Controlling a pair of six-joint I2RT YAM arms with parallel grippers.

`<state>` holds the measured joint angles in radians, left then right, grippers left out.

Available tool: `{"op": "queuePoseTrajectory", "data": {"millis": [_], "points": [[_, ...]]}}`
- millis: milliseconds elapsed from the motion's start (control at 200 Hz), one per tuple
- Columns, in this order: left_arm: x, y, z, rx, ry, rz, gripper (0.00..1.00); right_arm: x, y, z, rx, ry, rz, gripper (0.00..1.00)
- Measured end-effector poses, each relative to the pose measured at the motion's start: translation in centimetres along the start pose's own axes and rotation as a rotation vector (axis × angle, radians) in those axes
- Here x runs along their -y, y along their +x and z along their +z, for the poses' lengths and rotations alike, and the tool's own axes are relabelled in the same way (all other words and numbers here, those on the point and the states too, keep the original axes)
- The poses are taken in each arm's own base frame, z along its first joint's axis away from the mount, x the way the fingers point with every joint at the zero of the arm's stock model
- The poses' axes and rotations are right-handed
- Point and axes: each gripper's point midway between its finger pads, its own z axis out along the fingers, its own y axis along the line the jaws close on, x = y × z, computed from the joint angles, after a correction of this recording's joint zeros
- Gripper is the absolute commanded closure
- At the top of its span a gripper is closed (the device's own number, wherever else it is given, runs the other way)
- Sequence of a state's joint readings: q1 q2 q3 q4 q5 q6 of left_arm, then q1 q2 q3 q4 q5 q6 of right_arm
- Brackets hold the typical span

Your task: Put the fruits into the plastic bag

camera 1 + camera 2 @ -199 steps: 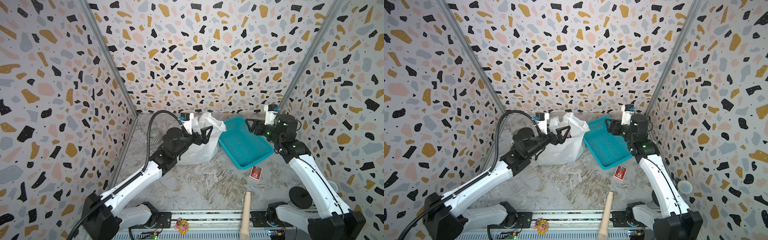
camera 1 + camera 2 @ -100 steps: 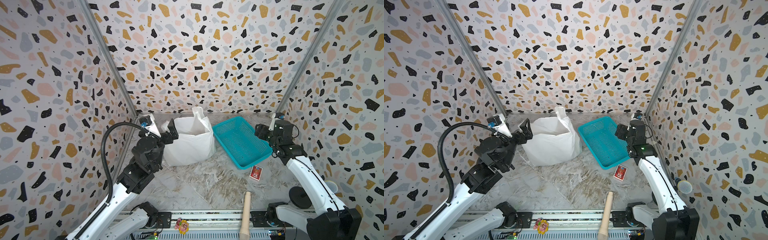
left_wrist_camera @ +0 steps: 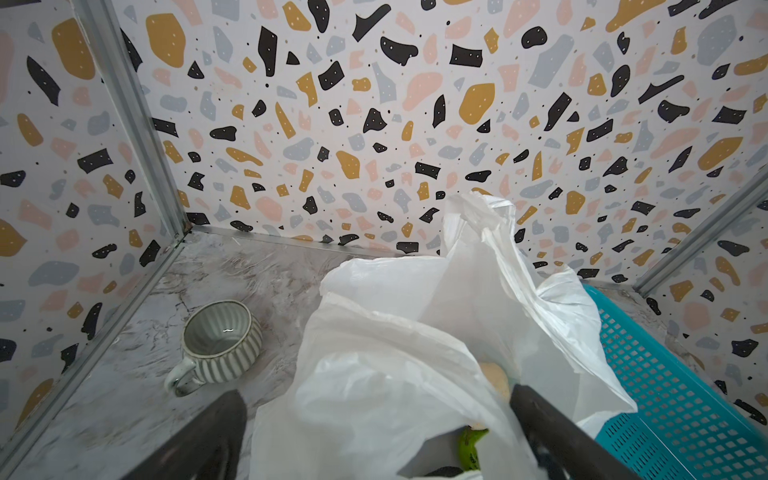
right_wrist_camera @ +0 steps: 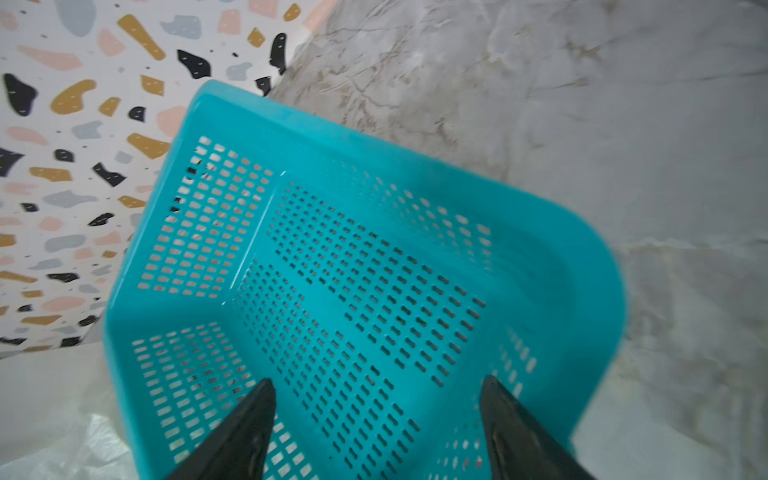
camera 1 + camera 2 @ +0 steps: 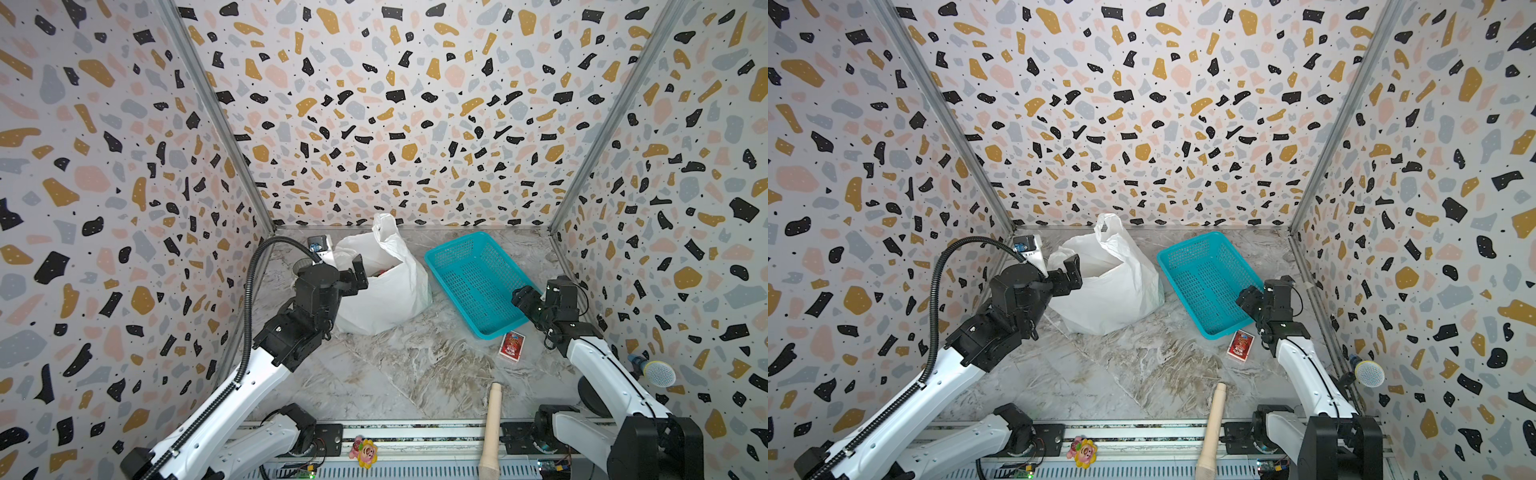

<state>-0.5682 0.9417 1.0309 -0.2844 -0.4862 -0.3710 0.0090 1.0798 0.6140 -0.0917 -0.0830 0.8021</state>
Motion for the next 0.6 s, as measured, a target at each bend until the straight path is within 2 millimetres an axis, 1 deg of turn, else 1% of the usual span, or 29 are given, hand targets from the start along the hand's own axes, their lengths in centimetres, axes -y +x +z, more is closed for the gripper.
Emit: {"op": "queuePoseTrajectory", "data": {"millis": [105, 220, 380, 471, 541, 601], "points": [[0.0, -1.4, -0.3, 0.011, 0.025, -0.025, 0.01, -1.3, 0.4, 1.0, -0.028, -0.069, 0.005, 0.23], [0.2, -3.0, -0.8, 0.026, 0.066, -0.047, 0.01, -3.2, 1.0, 2.2, -0.073, -0.142, -0.015, 0.24], [0.0, -5.4, -1.3, 0.053, 0.072, -0.066, 0.01, -6.3, 3.1, 4.1, -0.183, -0.209, -0.097, 0.23], [-1.0, -6.3, -1.5, 0.073, 0.034, -0.076, 0.00, -8.7, 3.5, 5.2, -0.230, -0.257, -0.164, 0.24], [-2.1, -6.5, -1.6, 0.084, -0.014, -0.080, 0.01, -11.0, 3.1, 5.6, -0.244, -0.304, -0.211, 0.24], [-3.2, -6.6, -1.6, 0.090, -0.064, -0.080, 0.00, -12.5, 2.3, 5.5, -0.233, -0.335, -0.244, 0.24]]}}
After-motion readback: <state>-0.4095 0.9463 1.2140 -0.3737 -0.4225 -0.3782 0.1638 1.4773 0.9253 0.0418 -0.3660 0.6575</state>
